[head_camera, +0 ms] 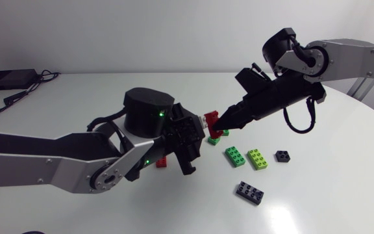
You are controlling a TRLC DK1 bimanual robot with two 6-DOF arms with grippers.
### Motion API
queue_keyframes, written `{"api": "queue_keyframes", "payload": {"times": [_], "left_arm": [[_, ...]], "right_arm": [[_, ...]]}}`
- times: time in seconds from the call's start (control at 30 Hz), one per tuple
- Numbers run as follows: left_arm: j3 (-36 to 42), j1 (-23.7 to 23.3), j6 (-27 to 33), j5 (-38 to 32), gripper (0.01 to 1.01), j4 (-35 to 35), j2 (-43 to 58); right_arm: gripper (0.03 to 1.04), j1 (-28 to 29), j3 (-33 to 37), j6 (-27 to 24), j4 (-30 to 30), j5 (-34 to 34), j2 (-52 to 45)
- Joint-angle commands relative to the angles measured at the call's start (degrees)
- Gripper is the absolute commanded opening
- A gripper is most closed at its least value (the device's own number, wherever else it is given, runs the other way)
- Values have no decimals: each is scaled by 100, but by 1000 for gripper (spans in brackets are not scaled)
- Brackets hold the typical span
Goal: Separate the duplo bricks
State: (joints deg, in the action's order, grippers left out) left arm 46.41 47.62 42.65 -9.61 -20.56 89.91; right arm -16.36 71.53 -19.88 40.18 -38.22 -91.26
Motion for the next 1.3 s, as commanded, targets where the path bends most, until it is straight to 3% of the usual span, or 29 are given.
{"api": "queue_keyframes", "payload": {"times": [0.0,0.27,0.43,1.27], "left_arm": [[193,-42,156,20,615,-36,167],[184,-59,217,20,589,-106,211],[184,-86,226,20,420,-133,211],[-176,29,797,11,380,-212,-79]], "right_arm": [[316,72,28,125,86,-63,-41],[316,107,-34,125,148,-89,100],[316,89,-77,133,209,-107,188],[316,63,98,98,675,-283,320]]}}
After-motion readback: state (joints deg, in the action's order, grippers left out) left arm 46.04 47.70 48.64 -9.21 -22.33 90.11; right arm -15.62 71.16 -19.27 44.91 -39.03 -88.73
